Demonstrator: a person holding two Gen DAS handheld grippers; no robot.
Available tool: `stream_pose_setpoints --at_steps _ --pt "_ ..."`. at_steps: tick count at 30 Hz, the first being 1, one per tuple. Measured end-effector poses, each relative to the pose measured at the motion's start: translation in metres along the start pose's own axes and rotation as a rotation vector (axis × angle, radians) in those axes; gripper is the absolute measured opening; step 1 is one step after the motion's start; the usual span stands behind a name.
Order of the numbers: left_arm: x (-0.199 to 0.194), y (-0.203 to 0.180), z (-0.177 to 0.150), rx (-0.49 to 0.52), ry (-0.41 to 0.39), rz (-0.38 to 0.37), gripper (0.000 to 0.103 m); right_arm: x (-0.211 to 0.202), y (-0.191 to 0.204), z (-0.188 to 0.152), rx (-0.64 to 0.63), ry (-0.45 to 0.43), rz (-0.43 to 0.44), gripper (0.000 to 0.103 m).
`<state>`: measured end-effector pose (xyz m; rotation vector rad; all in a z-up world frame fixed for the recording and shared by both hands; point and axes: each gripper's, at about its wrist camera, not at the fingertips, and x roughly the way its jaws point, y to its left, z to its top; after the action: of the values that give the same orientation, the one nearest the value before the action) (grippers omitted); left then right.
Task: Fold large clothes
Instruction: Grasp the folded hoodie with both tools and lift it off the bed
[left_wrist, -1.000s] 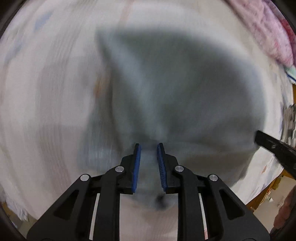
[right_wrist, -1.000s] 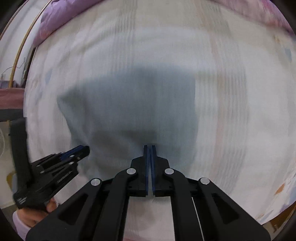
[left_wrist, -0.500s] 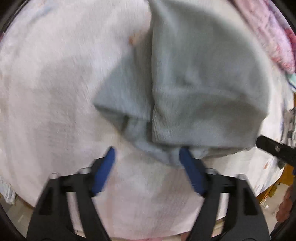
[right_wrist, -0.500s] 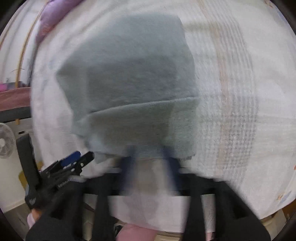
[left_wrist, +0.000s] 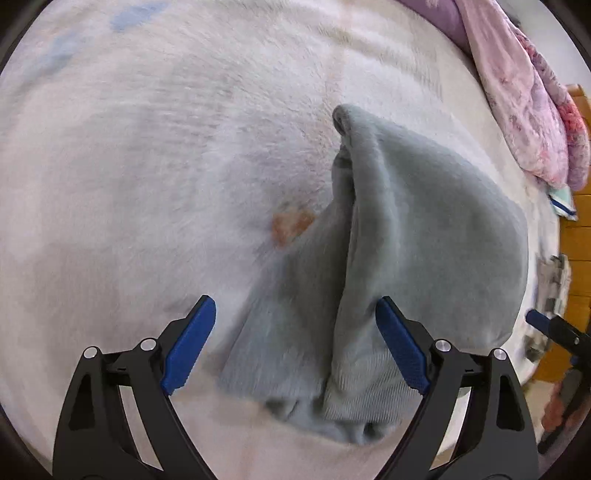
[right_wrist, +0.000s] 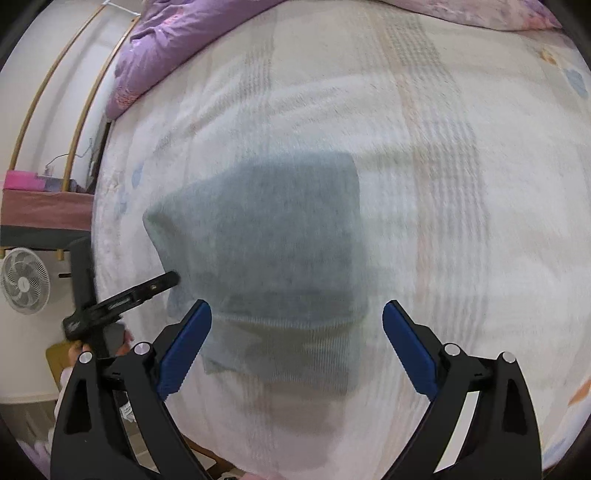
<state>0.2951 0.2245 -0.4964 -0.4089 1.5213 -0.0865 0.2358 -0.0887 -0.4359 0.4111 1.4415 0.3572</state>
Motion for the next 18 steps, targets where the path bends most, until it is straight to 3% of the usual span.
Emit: stream_pose_setpoints --at_steps 3,4,6,9,11,13,15,17,18 --pt "0.017 -0.001 0.009 0.008 0.024 -0.088 0.092 0.02 -0.013 0.017 -0.004 0.016 0.018 0.092" --pt "0.021 -0.002 0.008 0.011 0.052 -0.162 0.092 0.03 -0.014 0.021 0.002 0.026 0.032 0.093" --pt "0.035 -0.01 0.008 -0.01 0.182 -0.379 0.094 0.045 -0.028 0.026 0.031 0.066 0.079 0.095" --pt "0.065 -0.005 0.002 -0.169 0.305 -0.623 0.098 0.077 -0.051 0.028 0.13 0.139 0.298 0.095" --pt "0.076 -0.006 0.004 -0.186 0.314 -0.668 0.098 0.1 -0.059 0.022 0.197 0.207 0.448 0.097" --pt "0.083 -0.007 0.013 -0.218 0.349 -0.68 0.098 0.102 -0.061 0.017 0.176 0.173 0.484 0.097" --pt "0.09 -0.006 0.018 -0.265 0.37 -0.707 0.098 0.1 -0.054 0.01 0.131 0.154 0.477 0.097" --pt "0.088 -0.014 0.019 -0.232 0.346 -0.665 0.097 0.1 -0.042 0.004 0.068 0.112 0.395 0.097" --pt "0.081 -0.017 0.017 -0.216 0.321 -0.622 0.093 0.098 -0.041 0.004 0.103 0.108 0.369 0.095"
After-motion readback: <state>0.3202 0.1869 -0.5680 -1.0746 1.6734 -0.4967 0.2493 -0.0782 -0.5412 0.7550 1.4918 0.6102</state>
